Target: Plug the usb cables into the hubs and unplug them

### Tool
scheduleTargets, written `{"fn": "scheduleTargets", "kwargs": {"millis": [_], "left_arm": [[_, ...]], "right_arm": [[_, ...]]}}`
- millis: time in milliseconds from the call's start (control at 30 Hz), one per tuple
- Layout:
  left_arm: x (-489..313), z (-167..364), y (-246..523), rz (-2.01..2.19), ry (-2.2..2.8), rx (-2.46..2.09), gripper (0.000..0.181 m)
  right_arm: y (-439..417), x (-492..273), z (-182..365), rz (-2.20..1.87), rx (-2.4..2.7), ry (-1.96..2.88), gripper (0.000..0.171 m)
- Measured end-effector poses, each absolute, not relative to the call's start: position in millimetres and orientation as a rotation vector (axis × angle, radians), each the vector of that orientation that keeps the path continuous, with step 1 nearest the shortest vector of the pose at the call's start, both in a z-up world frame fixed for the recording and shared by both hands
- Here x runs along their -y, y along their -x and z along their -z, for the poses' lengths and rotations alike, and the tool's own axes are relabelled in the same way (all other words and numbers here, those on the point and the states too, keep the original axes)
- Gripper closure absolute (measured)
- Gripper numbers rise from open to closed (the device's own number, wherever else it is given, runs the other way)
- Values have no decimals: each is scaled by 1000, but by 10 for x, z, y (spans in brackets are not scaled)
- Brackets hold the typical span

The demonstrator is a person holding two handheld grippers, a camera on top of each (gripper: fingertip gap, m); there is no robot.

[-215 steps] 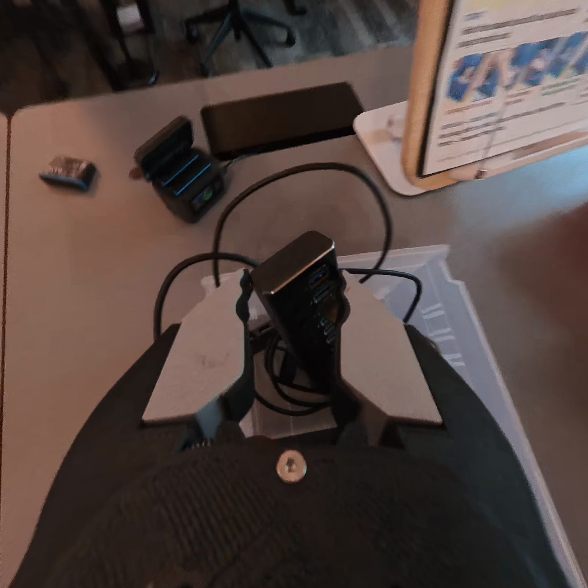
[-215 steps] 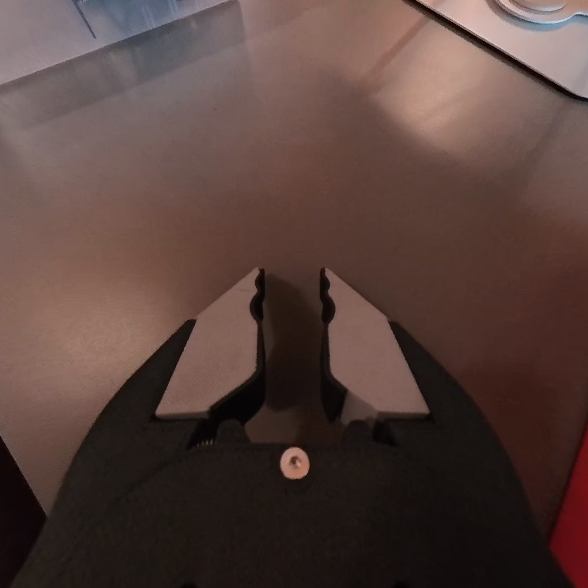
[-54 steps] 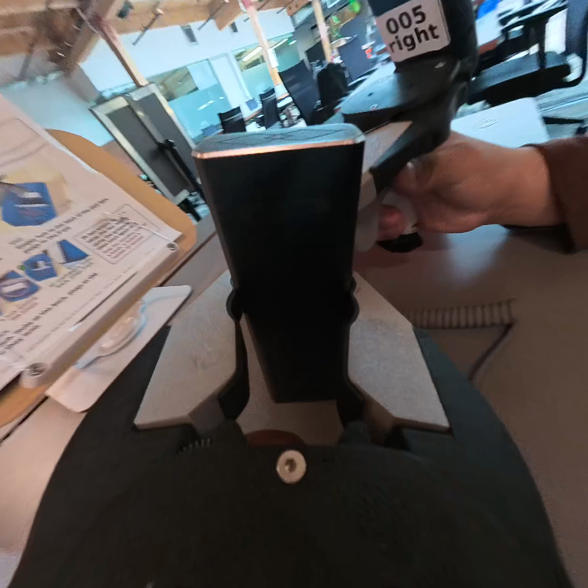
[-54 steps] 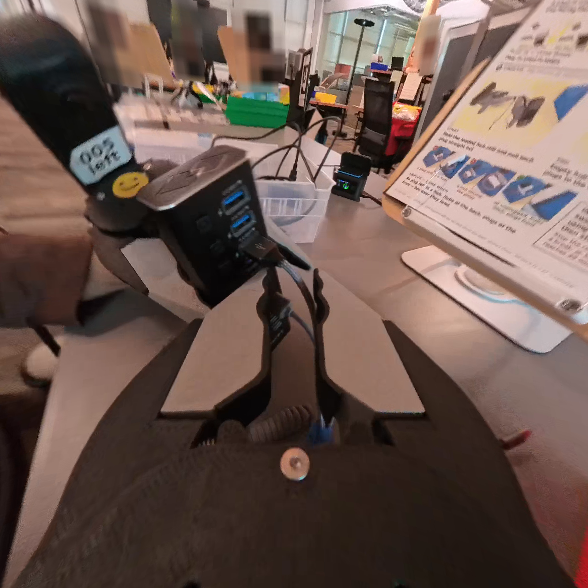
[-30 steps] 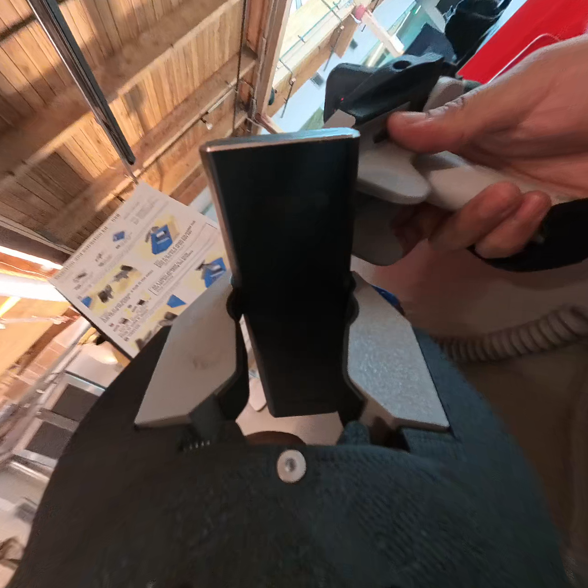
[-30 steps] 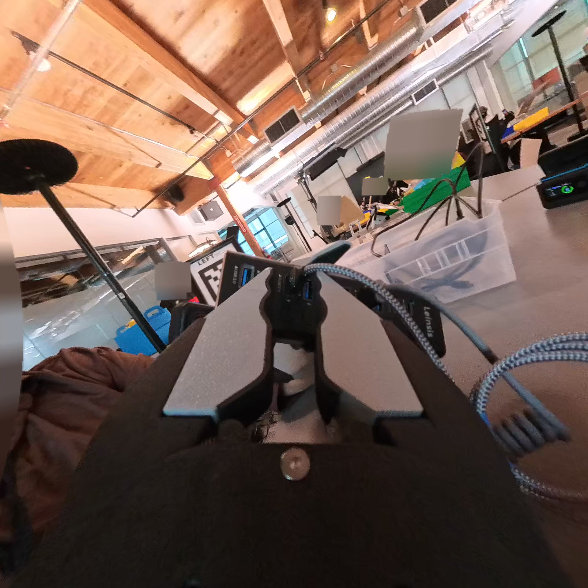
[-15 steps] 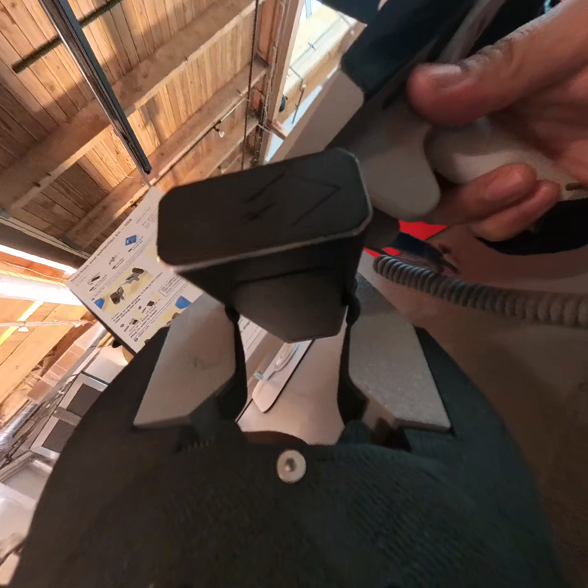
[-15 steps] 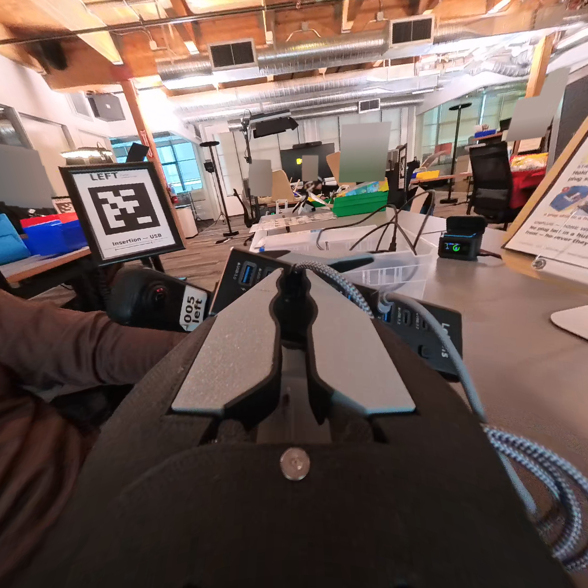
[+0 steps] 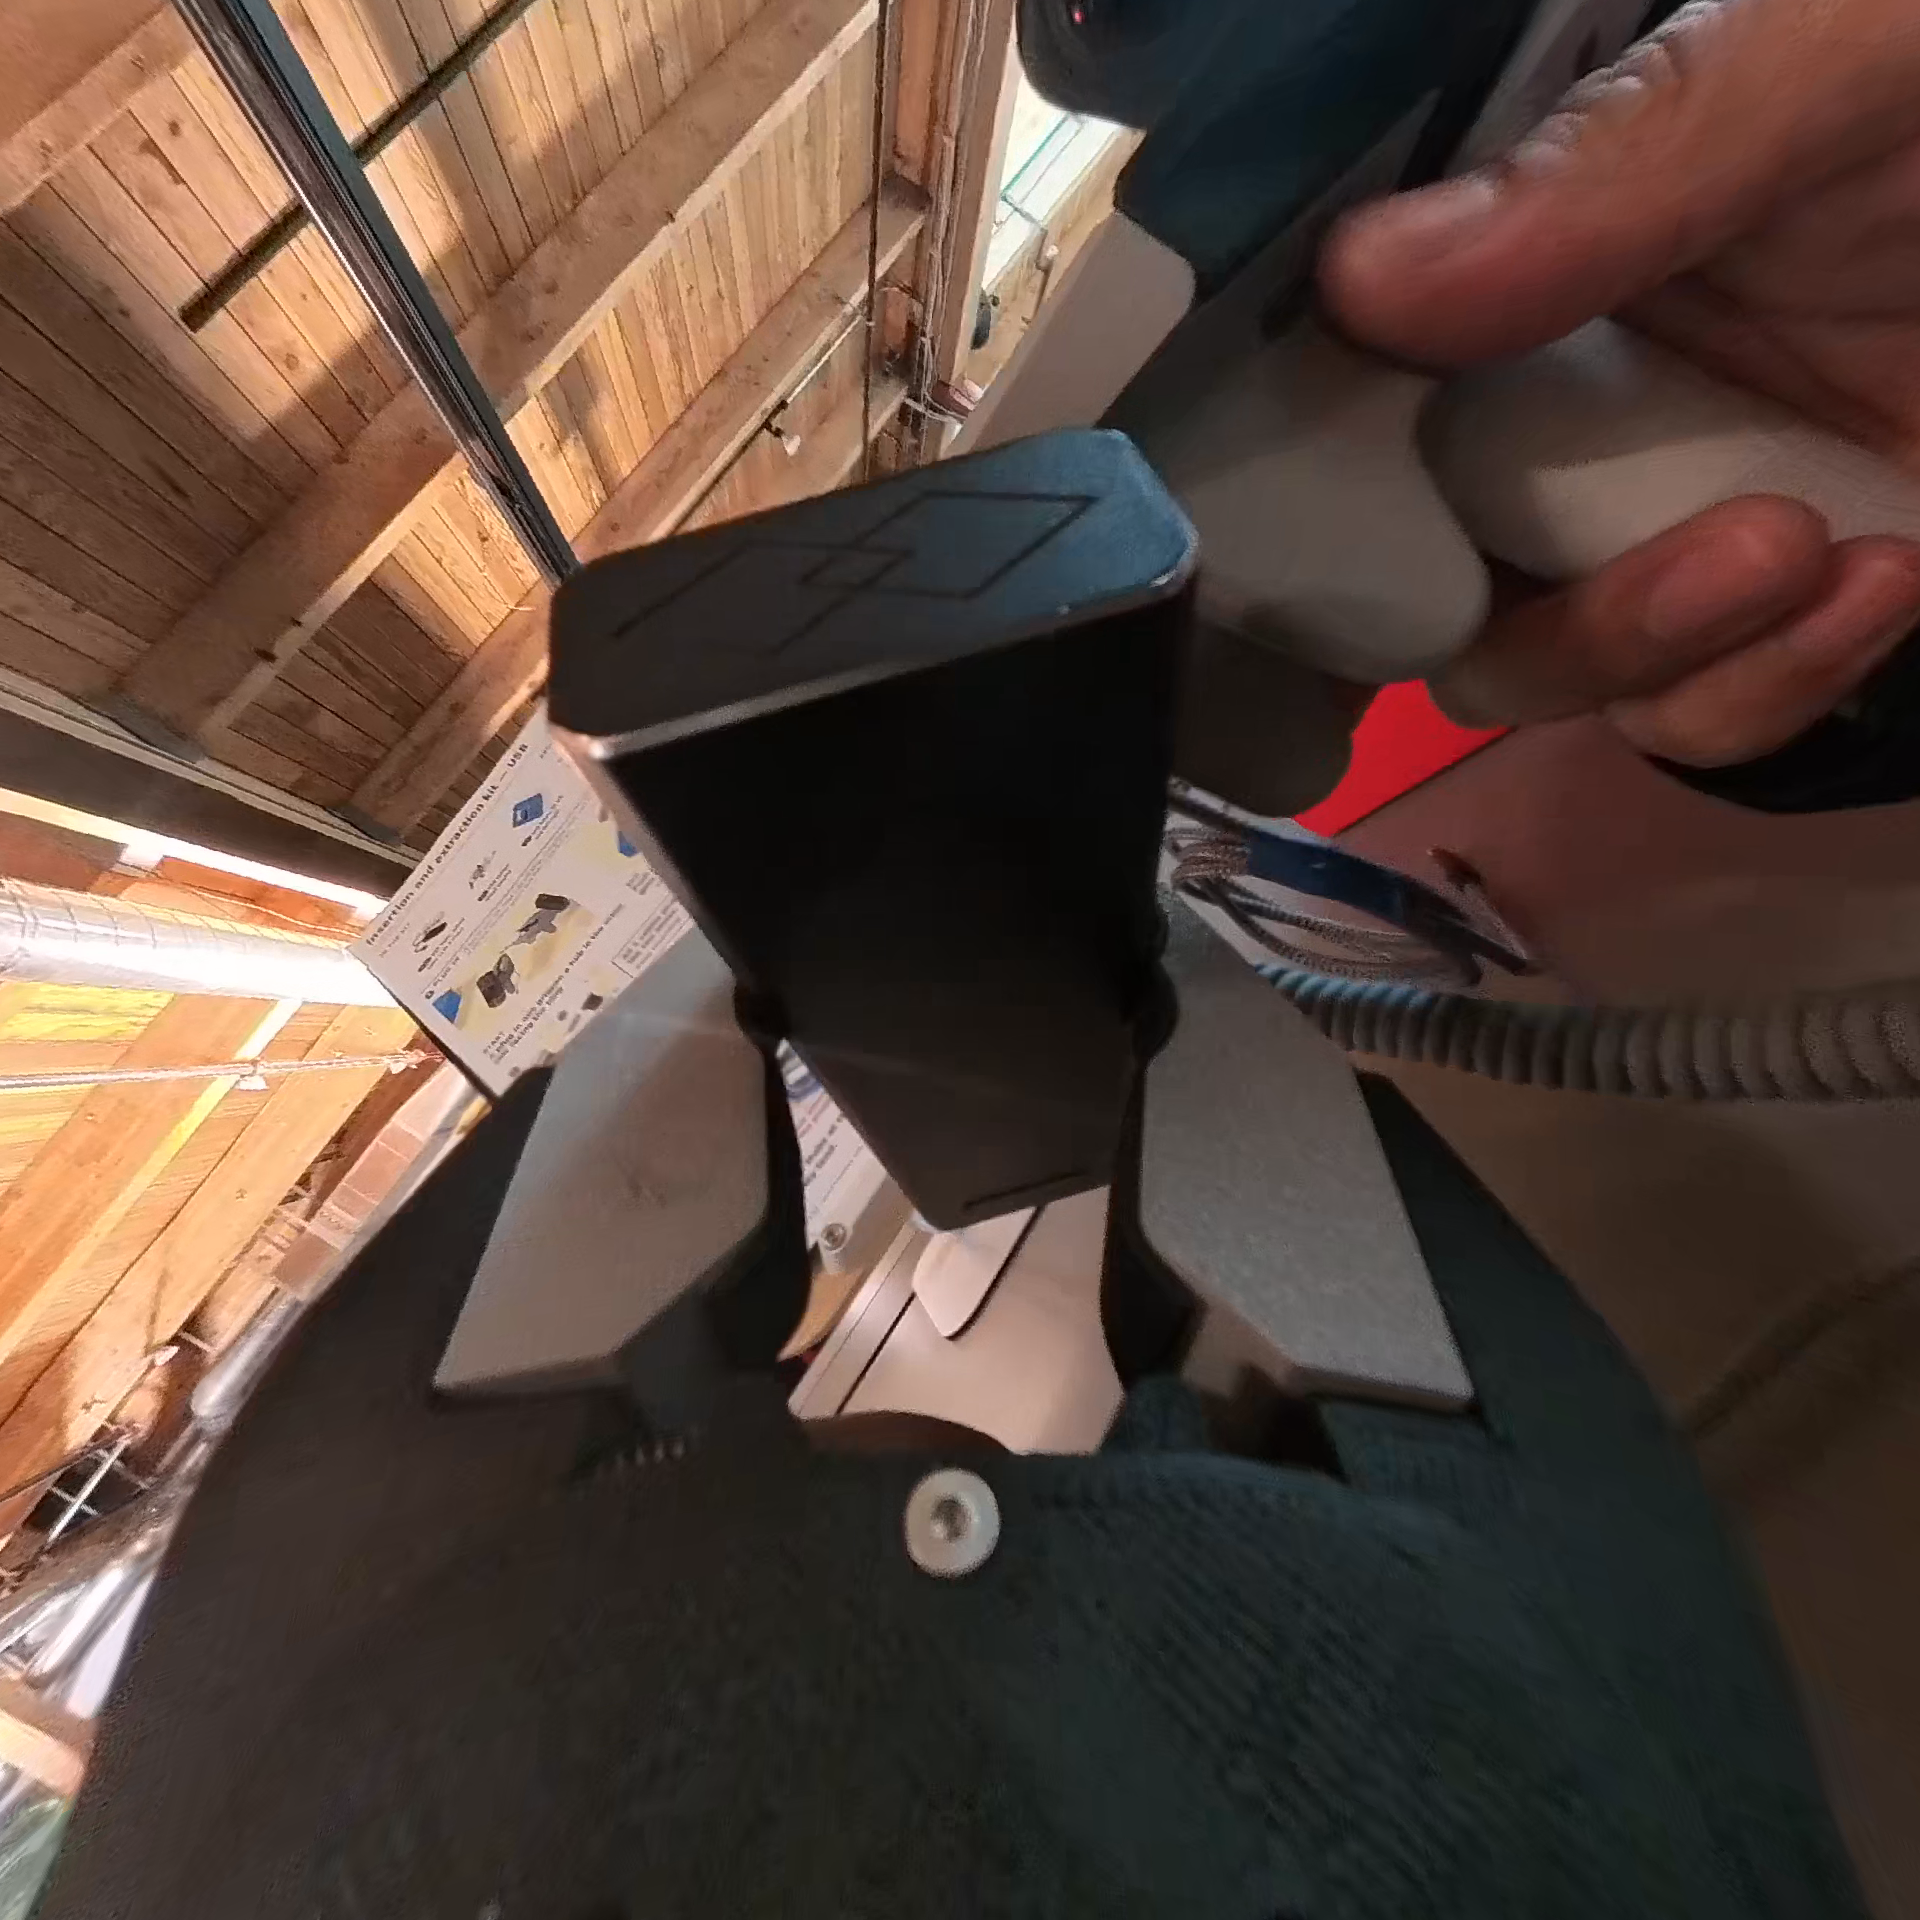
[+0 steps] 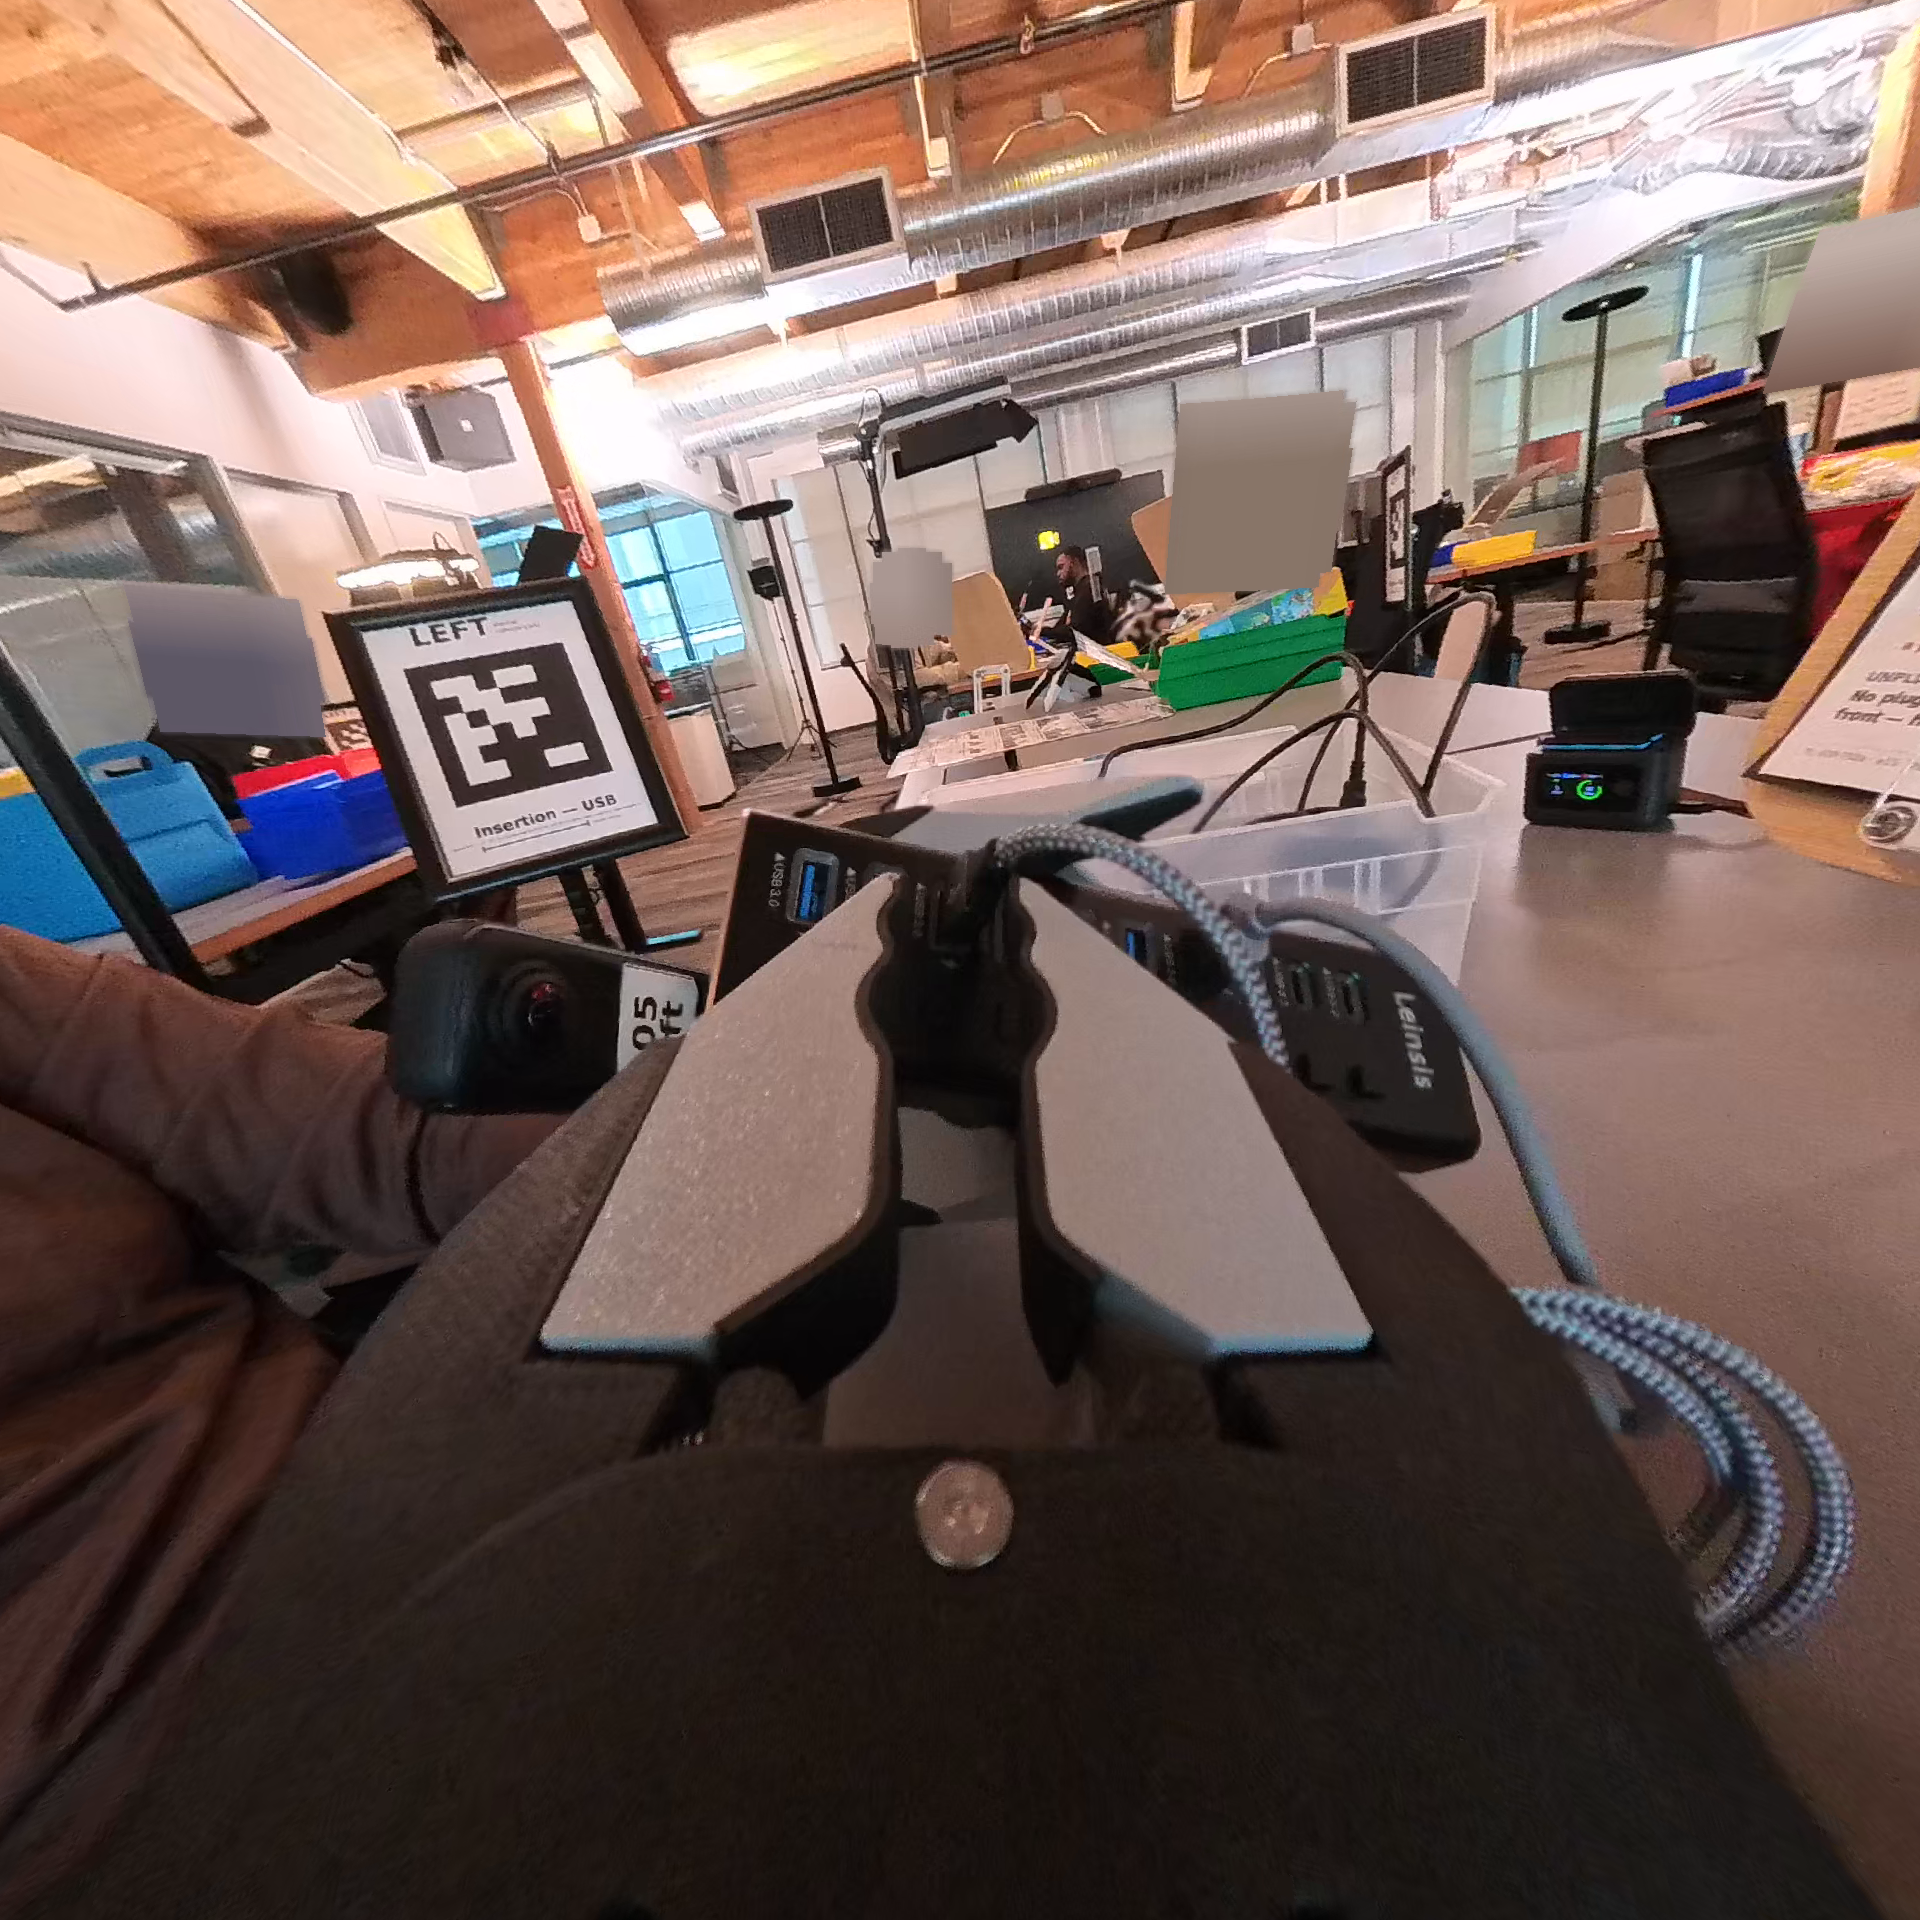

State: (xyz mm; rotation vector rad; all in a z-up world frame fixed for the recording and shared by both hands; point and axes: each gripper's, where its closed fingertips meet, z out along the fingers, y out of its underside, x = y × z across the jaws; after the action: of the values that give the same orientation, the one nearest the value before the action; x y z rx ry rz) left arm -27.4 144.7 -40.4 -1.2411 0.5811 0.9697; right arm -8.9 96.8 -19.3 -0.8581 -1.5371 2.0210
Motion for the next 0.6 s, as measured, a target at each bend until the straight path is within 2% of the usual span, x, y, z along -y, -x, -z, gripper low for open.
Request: {"fn": "scheduleTargets", "kwargs": {"millis": [267,433,600], "left_arm": [[-1470,458,256,-910,1276,-583,114],[-1533,574,286,-881,1341,-581,113],[-1607,664,262,-751,1420,-537,98]], "right_arm": [[96,-994,245,-2043,1555,894,166],[145,-1072,335,-1991,1584,966,165],[282,-1231,453,-1906,1552,1117,163]]}}
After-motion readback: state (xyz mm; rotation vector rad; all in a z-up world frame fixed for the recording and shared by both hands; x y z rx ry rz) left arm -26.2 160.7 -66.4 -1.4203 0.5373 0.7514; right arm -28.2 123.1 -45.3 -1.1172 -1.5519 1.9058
